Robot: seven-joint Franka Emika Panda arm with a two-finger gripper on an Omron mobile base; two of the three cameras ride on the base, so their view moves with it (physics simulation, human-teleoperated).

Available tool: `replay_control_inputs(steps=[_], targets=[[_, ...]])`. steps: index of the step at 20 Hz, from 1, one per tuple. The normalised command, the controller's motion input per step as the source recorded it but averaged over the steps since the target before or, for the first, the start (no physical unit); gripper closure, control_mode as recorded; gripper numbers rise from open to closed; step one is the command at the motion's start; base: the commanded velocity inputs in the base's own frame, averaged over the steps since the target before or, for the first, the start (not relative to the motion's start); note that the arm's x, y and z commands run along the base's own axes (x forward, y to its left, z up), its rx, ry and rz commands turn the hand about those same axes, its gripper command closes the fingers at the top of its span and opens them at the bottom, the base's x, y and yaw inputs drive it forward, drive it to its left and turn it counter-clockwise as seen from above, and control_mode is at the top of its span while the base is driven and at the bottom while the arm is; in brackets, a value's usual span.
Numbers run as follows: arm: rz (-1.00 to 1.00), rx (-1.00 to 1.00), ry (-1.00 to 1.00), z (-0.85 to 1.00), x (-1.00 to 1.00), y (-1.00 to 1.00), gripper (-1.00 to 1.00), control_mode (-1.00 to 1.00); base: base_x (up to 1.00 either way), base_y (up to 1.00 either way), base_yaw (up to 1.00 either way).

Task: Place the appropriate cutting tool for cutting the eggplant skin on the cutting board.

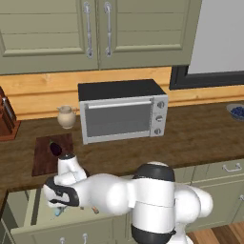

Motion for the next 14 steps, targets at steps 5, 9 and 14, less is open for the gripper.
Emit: replay_control_inputs(steps=[5, 9, 14], targets=[[0.0, 0.0, 0.0, -0.31, 0.13, 0.04, -1.0, -1.0, 0.0, 0.0, 0.0], [0.0, 0.0, 0.0, -0.38, 0.18, 0.02, -1.0, -1.0, 0.0, 0.0, 0.0], [0.0, 0.0, 0.0, -0.32, 0.06, 0.0, -1.0, -1.0, 0.0, 0.0, 0.0]])
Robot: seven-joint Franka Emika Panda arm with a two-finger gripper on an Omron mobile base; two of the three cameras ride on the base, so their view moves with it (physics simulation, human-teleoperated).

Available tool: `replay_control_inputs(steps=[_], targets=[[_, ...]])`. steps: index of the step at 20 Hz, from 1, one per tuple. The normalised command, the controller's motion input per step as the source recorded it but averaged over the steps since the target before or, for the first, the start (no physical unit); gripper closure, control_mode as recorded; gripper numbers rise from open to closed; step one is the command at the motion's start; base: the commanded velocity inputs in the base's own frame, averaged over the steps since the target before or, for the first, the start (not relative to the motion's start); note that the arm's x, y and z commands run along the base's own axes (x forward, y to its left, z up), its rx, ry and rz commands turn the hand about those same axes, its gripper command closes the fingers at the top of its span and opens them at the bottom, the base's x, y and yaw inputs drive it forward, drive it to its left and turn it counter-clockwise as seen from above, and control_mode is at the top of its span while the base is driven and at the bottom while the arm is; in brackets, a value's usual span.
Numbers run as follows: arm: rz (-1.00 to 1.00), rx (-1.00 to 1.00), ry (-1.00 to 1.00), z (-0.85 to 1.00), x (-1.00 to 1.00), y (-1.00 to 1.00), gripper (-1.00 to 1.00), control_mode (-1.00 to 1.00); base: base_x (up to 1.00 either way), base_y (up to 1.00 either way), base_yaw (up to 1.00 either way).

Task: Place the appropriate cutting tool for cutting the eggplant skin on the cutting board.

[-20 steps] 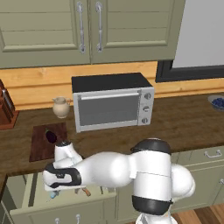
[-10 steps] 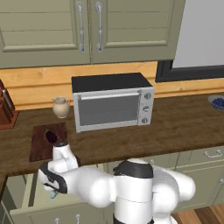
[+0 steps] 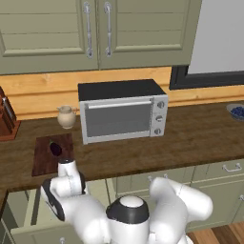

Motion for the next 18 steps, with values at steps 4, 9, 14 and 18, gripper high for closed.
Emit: replay_control_inputs(steps=[4, 9, 14, 18], targets=[[0.0, 0.0, 0.0, -0.21, 0.0, 0.01, -1.0, -1.0, 0.0, 0.0, 0.0], [0.0, 0.0, 0.02, -0.2, 0.0, 0.08, -1.0, -1.0, 0.0, 0.0, 0.0], [0.0, 0.0, 0.04, -0.18, -0.03, 0.05, -1.0, -1.0, 0.0, 0.0, 0.0], [0.0, 0.0, 0.03, -0.2, -0.04, 0.03, -1.0, -1.0, 0.0, 0.0, 0.0]])
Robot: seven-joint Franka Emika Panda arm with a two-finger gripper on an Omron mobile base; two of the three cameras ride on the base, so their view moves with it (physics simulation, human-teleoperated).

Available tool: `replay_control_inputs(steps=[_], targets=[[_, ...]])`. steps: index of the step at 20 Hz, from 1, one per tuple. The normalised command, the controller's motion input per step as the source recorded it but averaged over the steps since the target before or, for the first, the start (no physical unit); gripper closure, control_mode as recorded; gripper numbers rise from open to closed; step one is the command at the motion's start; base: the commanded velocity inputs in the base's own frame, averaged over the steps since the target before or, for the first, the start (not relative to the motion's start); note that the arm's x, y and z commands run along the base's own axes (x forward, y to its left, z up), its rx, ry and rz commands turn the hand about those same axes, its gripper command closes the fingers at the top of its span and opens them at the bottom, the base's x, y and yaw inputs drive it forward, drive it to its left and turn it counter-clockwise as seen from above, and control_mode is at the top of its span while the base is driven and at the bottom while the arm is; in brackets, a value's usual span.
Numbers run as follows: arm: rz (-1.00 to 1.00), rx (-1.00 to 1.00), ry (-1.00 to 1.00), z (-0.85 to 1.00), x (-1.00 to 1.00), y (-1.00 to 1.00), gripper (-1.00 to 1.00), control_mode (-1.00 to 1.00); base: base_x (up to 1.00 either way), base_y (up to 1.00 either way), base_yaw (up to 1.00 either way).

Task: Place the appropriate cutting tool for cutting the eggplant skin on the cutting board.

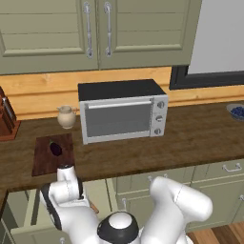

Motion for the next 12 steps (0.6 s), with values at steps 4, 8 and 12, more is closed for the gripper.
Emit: replay_control_inputs(steps=[4, 8, 12], targets=[[0.01, 0.0, 0.01, -0.19, -0.03, 0.04, -1.0, -1.0, 0.0, 0.0, 0.0], [0.0, 0.0, 0.0, -0.07, -0.35, 0.12, -1.0, -1.0, 0.0, 0.0, 0.0], [0.0, 0.0, 0.03, 0.0, -0.68, 0.22, -1.0, -1.0, 0.0, 0.0, 0.0]])
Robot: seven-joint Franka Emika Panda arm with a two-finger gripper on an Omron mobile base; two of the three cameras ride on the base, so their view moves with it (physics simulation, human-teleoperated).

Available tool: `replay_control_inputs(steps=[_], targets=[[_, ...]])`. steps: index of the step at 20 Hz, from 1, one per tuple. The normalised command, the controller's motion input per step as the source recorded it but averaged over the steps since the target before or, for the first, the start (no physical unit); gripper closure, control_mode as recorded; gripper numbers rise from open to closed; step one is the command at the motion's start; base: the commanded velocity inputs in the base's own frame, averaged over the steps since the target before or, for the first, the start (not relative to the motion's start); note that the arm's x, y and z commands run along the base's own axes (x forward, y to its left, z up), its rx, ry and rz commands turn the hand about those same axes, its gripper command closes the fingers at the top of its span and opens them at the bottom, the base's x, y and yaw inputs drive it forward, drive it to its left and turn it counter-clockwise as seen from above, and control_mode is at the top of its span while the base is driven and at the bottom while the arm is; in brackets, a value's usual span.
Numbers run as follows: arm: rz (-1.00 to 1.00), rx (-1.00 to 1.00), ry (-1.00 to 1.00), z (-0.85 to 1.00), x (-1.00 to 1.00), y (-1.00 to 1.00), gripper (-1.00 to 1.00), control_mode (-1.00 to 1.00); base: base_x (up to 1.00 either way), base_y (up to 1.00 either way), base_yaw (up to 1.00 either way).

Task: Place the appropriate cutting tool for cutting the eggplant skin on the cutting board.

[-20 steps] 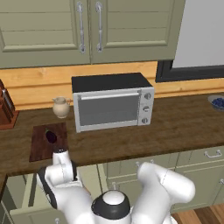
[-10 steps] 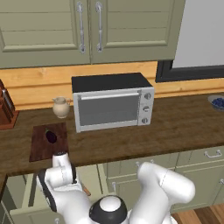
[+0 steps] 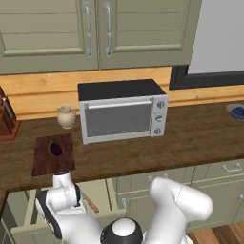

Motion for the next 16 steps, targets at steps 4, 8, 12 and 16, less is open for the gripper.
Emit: replay_control_inputs(steps=[4, 8, 12, 16], targets=[[0.0, 0.0, 0.06, 0.0, -0.74, 0.27, -1.0, -1.0, 0.0, 0.0, 0.0], [0.0, 0.0, 0.02, 0.0, -0.91, 0.29, -1.0, -1.0, 0.0, 0.0, 0.0], [0.0, 0.0, 0.0, 0.0, -0.94, 0.26, -1.0, -1.0, 0.0, 0.0, 0.0], [0.0, 0.0, 0.0, 0.0, -0.59, 0.29, -1.0, -1.0, 0.0, 0.0, 0.0]])
